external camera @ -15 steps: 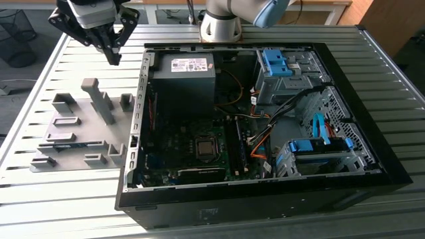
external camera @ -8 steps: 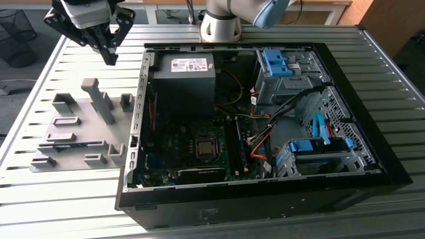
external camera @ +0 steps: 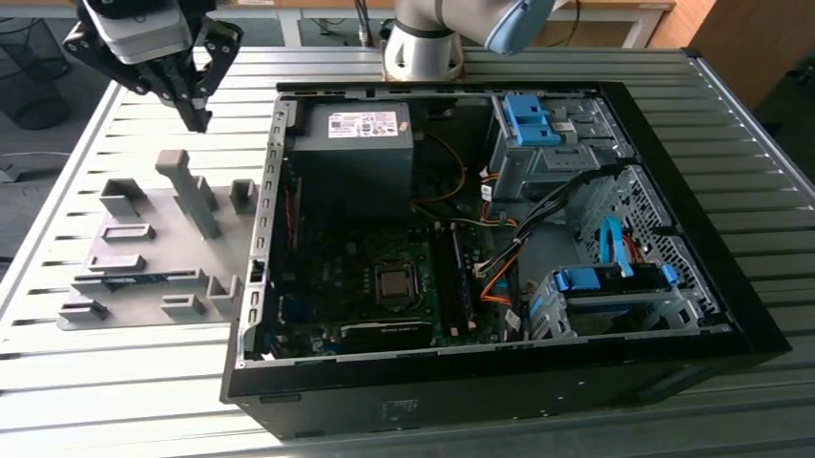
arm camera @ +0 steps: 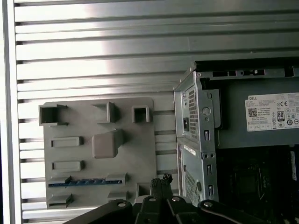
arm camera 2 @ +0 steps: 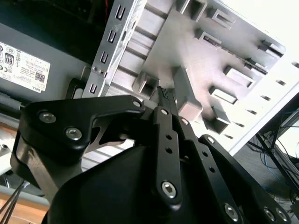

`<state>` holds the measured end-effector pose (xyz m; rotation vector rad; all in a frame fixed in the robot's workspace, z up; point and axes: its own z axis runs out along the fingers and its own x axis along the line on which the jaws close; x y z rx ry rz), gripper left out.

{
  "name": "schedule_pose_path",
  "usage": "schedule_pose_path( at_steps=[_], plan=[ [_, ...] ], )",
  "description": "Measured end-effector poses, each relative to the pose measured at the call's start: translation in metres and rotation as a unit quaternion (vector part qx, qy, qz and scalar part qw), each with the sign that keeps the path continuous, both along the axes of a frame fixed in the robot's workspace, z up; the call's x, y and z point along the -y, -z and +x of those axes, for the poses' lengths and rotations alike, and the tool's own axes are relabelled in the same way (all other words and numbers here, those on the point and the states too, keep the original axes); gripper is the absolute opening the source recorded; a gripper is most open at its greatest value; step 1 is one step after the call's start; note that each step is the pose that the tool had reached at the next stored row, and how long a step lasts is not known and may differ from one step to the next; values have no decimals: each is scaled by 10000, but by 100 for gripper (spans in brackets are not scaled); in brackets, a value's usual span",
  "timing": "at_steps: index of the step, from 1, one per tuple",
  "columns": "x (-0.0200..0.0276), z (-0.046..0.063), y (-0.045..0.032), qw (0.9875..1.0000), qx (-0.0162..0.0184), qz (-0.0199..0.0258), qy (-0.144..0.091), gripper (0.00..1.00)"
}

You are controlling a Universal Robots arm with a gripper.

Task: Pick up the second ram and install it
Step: 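Reach for the second ram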

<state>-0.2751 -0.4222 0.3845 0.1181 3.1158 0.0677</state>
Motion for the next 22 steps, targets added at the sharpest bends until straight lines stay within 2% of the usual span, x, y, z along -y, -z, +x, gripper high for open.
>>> schedule_pose_path(
  at_steps=[5, 13, 22],
  plan=[
    [63, -112, 6, 10000, 0, -1, -10, 11],
    [65, -237, 17, 10000, -2, -1, -87, 11],
    [65, -568, 29, 10000, -2, -1, -89, 11]
  ],
)
